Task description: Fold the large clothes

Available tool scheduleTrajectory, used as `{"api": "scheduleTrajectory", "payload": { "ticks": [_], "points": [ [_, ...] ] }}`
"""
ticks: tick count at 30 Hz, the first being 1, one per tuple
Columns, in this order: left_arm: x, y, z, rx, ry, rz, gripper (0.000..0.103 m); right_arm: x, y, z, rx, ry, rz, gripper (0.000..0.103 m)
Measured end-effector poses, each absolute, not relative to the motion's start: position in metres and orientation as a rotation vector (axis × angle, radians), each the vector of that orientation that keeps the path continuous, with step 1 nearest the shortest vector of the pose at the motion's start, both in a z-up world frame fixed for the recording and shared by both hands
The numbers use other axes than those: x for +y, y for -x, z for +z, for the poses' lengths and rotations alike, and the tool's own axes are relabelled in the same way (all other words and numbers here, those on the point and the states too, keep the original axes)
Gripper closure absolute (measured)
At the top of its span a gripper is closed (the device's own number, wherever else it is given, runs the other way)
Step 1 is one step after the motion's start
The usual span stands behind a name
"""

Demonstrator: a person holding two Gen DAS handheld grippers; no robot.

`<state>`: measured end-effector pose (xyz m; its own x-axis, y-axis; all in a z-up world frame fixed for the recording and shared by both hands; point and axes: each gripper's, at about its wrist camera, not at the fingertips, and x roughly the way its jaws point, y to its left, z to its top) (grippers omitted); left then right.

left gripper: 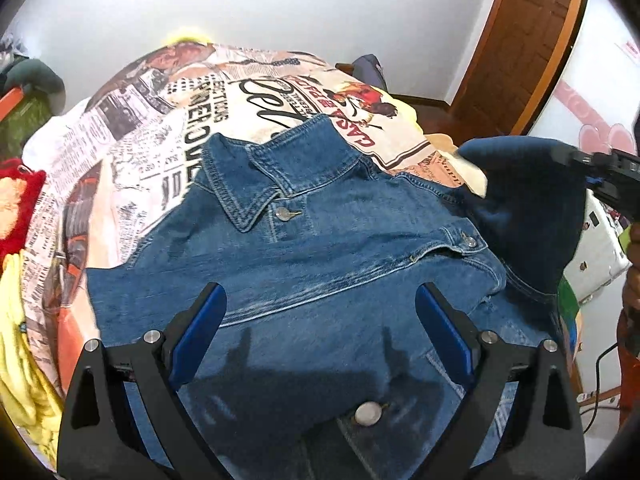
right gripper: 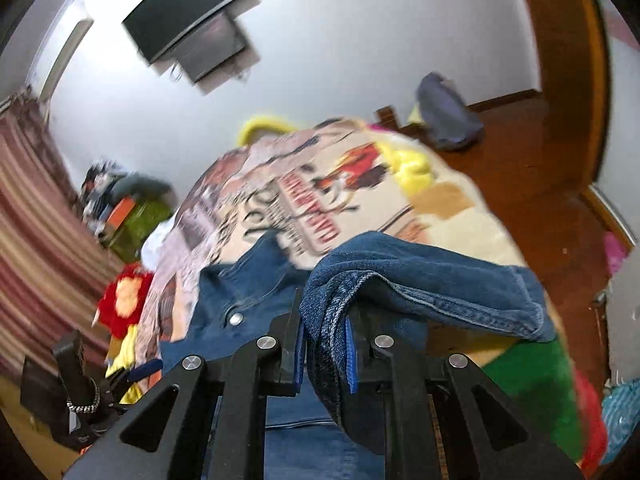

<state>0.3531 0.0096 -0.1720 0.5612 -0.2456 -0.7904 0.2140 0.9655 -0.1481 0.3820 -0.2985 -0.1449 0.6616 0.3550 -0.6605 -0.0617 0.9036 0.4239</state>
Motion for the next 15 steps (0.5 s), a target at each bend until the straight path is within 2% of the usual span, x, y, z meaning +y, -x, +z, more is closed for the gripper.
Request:
{"api": "scheduleTrajectory", "payload": {
  "ticks": [9,15],
  "points": [
    [0.031,-0.335,-0.176,0.944,0.05,-0.233,0.007,-0.216,-0.384,-0.203,1.046,-0.203,0.364,0.09],
    [0.028,-0.33,-0.187,0.985,0.032,-0.221,0.007,-0.206,-0.373,-0.245,1.165,-0.173,0.364,0.089]
  ]
}}
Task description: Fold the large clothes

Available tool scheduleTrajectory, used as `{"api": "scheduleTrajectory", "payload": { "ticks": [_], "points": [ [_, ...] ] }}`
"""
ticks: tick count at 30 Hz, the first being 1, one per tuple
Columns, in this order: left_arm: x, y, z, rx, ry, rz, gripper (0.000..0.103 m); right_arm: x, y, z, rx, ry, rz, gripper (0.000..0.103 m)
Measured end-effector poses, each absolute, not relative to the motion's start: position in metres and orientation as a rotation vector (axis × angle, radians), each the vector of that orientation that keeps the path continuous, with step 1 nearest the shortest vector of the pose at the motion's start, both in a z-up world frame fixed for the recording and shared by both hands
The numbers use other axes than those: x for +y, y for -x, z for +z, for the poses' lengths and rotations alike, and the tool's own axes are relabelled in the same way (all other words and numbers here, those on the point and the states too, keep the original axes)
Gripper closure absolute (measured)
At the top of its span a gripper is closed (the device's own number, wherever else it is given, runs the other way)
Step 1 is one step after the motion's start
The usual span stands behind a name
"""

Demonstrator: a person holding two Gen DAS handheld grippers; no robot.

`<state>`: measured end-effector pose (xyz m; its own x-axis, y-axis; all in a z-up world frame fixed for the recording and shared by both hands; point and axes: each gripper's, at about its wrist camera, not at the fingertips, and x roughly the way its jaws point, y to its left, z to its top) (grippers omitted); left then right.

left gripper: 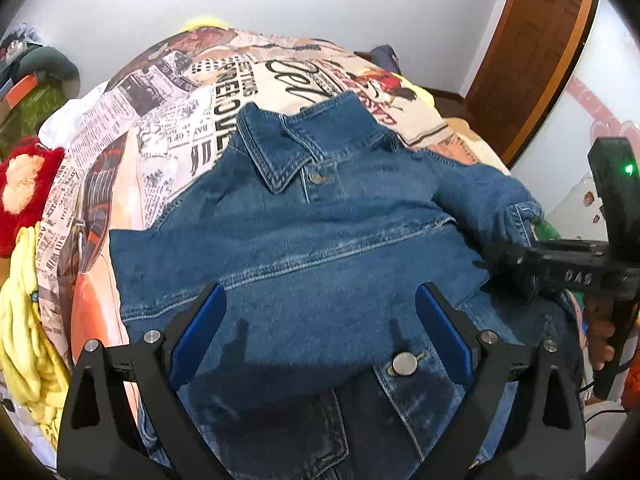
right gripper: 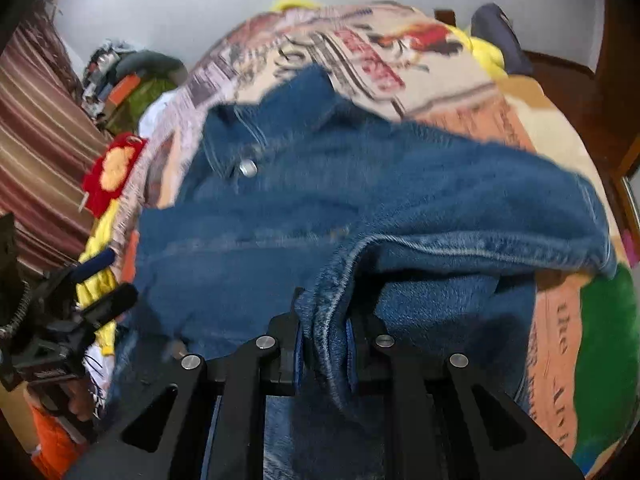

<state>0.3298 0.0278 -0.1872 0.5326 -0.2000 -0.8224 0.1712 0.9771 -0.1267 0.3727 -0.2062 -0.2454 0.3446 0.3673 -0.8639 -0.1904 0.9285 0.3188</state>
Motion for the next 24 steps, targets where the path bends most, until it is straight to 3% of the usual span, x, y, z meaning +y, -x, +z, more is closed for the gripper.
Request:
{"api": "scheduleTrajectory", "payload": {
  "ticks": [16,24],
  "points": [
    [-0.005,-0.312,-0.176,0.976,-0.044,-0.279,0.007,-0.206,-0.324,-0.241,1.172,0.109,0.369,0.089],
    [-0.04,-0.318,-0.147,0.92,-0.1,-0.329,0.007,-0.259,-0.316,-0.204,1.145,-0.126,0.377,0.089]
  ]
}}
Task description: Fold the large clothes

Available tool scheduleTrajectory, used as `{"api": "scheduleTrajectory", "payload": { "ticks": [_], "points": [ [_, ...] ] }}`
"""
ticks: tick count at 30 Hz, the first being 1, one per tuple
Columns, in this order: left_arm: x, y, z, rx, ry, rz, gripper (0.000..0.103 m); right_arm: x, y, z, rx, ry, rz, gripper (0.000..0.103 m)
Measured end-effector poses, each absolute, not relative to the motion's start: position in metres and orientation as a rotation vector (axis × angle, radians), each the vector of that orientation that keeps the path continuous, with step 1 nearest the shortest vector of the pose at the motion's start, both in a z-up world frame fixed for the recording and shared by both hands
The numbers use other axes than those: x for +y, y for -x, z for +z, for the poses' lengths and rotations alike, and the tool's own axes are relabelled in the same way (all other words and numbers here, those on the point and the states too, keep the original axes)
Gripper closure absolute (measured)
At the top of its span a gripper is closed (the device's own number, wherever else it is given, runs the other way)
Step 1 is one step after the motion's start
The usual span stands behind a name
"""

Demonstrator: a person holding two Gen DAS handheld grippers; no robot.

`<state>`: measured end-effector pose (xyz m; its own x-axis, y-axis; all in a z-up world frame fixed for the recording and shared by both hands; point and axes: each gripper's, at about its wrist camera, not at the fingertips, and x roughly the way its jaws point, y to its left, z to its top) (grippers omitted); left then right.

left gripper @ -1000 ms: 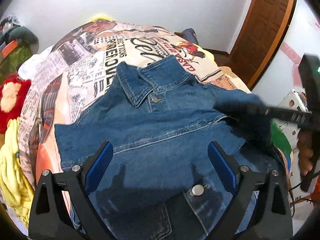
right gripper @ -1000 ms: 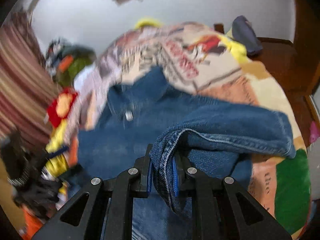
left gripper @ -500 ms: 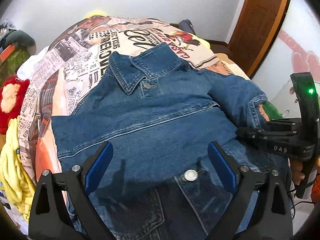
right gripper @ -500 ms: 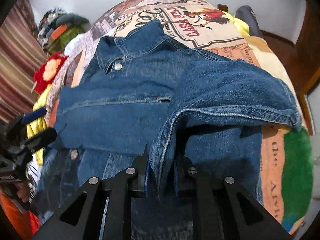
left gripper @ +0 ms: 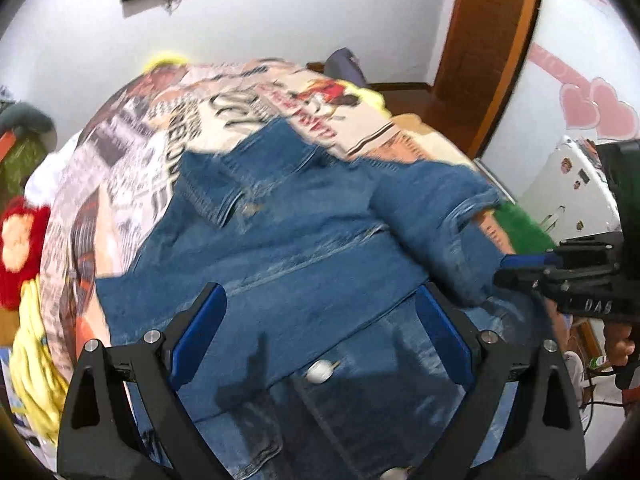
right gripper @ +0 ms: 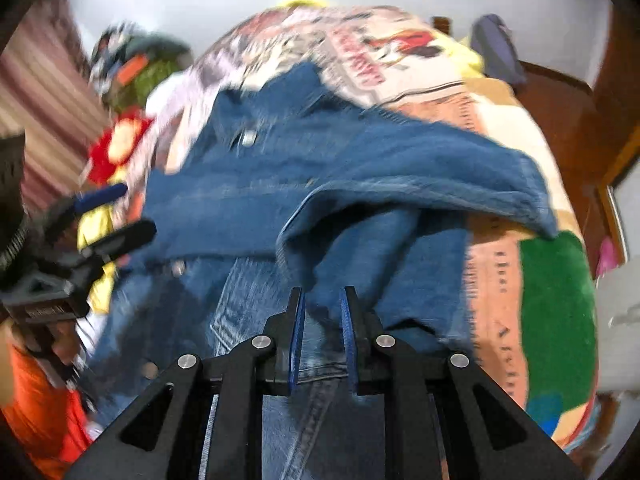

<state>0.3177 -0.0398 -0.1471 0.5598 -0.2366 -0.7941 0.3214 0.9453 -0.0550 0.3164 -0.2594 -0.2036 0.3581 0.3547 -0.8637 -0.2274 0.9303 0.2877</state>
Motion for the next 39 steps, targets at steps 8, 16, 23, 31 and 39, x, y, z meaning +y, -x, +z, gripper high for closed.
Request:
{"api": "scheduleTrajectory", "payload": {
  "ticks": [8,16,23,31,39],
  "points": [
    [-0.109,-0.351,-0.132,0.898,-0.204,-0.413,0.007,-0.333,-0.315,-0.177,1.034,-0.23,0.232,0.089],
    [-0.169,-0.381,-0.195,1.015,-0.432,-0.43,0.007,-0.369,-0.326,-0.213,1.107,-0.307,0.183,0.089],
    [-0.158,-0.403,-0.214,0.998,-0.369,-0.34,0.028,-0.349,-0.349,-0.246,1.173,-0.32,0.234,0.089],
    [-0.152,-0.421,-0.189,0.965,-0.234,-0.375,0.092,-0.323,-0.377,-0.284,1.242,-0.318,0.285,0.089],
    [-0.114,-0.404,-0.144,0.872,-0.095,-0.351,0.093,-0.33,-0.37,-0.293,1.209,-0.374,0.332,0.089]
  ]
}}
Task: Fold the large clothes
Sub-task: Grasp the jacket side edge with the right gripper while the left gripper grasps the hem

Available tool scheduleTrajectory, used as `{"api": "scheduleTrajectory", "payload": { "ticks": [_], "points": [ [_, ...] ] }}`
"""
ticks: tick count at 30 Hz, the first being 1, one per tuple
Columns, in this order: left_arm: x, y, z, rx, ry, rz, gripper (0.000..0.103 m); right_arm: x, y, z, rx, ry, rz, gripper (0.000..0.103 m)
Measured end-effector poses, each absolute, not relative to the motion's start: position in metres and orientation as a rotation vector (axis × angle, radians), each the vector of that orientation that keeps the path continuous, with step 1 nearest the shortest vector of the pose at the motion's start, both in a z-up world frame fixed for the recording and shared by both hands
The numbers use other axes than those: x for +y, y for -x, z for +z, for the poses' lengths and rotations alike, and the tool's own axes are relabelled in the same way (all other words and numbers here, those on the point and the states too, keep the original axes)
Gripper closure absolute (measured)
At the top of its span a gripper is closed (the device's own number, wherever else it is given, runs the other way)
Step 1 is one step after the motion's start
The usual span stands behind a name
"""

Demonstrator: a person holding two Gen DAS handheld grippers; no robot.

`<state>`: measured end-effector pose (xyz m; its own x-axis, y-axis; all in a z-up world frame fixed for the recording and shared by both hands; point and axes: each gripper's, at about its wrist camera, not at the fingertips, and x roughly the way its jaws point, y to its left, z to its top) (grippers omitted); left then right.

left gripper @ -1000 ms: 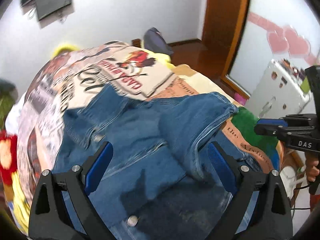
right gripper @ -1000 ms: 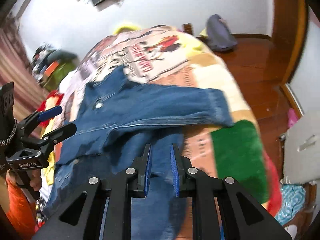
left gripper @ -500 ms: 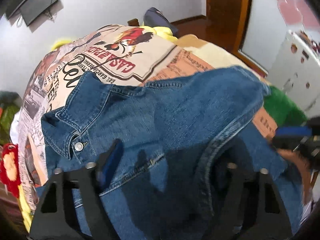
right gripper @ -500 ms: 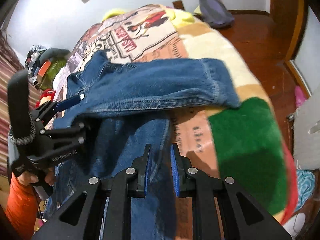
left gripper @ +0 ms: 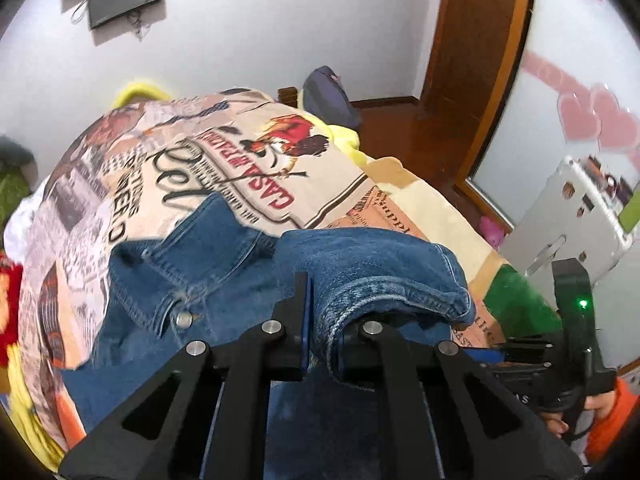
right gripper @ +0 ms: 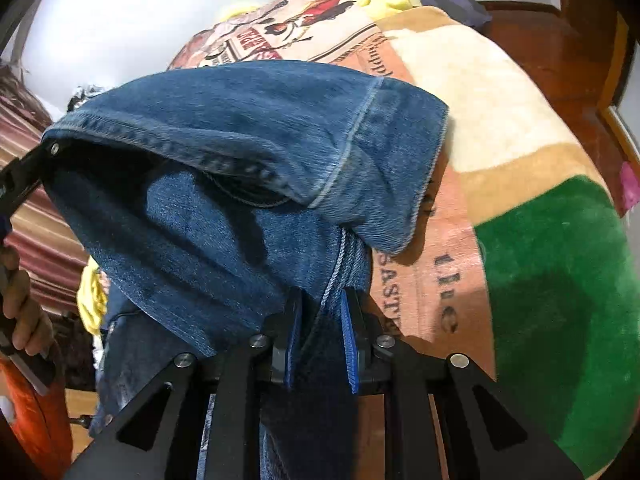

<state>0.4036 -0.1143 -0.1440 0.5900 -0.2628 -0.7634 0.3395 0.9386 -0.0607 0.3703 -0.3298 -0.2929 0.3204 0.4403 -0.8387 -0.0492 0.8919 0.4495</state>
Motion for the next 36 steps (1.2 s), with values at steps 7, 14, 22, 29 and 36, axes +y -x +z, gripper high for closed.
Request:
{"api": "scheduleTrajectory", "payload": {
  "ticks": [7,14,22,29,36],
  "points": [
    [-0.054,-0.377,-0.18,0.983,0.036,-0.277,0.082,-0.31,-0.37,-0.291,1.192,-0.248,0.322,0.089],
    [-0.023,-0.35,-0.233,1.12,0.002,-0.255,0.049,-0.312,-0.37,-0.294,1.198,-0.255,0.319,0.089],
    [-0.058,-0.338,-0.196,1.026,-0.243,-0.286,0.028,-0.313,-0.365,-0.29,1.225,-0.266,0.279,0.088],
    [-0.112,-0.351,-0.17,0.955,-0.312,-0.423,0.016,-0.322,-0.356,-0.266,1.206,-0.242,0.24,0.088],
    [-0.175,-0.383,-0.21,1.045,-0.455,-0.503,0.016,-0.338,-0.345,-0.251,1.175,-0.277,0.241,0.088]
  ]
}}
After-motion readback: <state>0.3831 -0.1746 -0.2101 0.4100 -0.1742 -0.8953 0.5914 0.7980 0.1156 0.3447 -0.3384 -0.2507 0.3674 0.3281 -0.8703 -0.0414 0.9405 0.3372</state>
